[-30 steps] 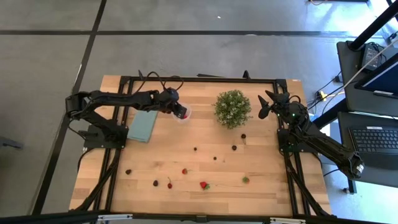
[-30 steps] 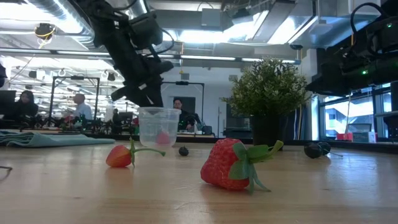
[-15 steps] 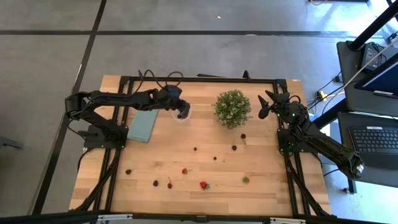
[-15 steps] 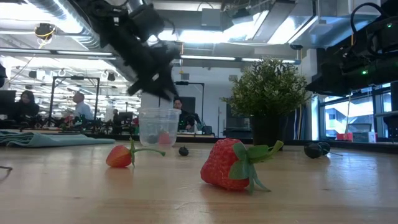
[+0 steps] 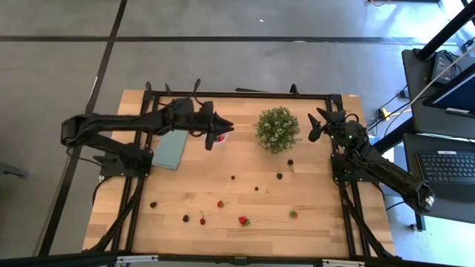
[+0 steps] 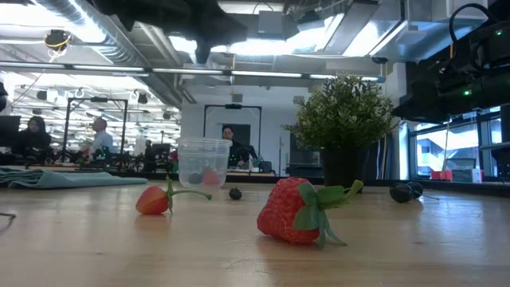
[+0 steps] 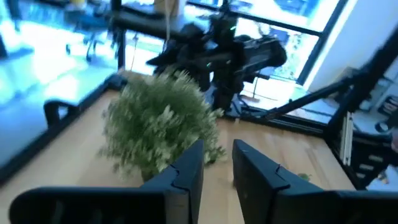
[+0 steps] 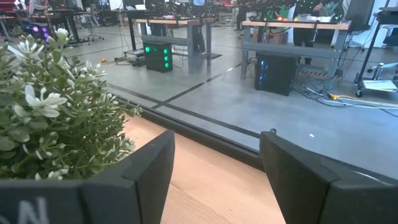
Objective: Pick and placing Produce into tupperware
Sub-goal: Put the blue berry into the transparent container
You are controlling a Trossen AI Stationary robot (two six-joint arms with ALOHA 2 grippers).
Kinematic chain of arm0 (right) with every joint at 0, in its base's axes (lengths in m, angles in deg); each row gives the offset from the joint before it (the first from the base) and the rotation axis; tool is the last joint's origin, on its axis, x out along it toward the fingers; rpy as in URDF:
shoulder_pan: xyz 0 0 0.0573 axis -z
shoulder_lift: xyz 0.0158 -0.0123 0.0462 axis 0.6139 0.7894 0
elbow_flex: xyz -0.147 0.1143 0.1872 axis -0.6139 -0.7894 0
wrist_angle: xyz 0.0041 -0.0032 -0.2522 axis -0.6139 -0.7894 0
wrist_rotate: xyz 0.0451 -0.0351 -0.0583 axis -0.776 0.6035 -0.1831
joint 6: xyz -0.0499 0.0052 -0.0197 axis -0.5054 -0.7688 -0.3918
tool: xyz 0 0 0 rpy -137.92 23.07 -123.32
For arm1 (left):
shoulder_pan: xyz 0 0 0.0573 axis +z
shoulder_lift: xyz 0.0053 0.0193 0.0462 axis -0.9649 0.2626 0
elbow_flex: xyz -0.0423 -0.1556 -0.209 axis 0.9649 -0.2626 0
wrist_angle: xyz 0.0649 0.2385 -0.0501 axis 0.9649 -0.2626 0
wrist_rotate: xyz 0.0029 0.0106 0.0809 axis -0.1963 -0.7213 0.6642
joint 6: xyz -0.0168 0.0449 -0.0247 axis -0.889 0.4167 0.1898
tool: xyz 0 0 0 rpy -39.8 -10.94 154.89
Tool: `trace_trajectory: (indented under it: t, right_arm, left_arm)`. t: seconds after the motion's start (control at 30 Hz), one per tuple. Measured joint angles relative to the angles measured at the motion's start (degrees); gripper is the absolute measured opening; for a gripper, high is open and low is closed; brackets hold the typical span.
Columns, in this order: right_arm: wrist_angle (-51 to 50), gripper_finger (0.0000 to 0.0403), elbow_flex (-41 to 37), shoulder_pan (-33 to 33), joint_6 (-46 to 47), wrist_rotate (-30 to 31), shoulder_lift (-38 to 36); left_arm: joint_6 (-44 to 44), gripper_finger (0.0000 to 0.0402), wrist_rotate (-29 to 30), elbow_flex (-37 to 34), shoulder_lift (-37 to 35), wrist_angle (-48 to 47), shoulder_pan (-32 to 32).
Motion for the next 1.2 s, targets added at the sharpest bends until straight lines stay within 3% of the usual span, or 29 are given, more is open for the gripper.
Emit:
trace_trajectory:
  t: [0.23,0.5,0.67,1.03,1.2]
  right_arm:
    - [0.0,0.0239,0.0,0.0,0.1,0.0,0.0]
    - [0.0,0.0239,0.0,0.0,0.0,0.0,0.0]
    - [0.0,0.0239,0.0,0.0,0.2,0.0,0.0]
    - [0.0,0.0239,0.0,0.0,1.6,0.0,0.0]
    - [0.0,0.0239,0.0,0.0,1.6,0.0,0.0]
  left_arm:
    - [4.7,0.0090,-3.3,0.0,-0.4,-0.6,-3.1]
    - [5.0,0.0183,1.3,-0.1,1.4,-3.1,-8.0]
    - [6.0,0.0216,1.7,-0.2,3.2,-3.4,-10.7]
    - [5.3,0.0217,1.8,-0.1,11.4,-4.7,-13.4]
    - [11.7,0.0220,0.4,-1.0,13.2,1.1,-13.4]
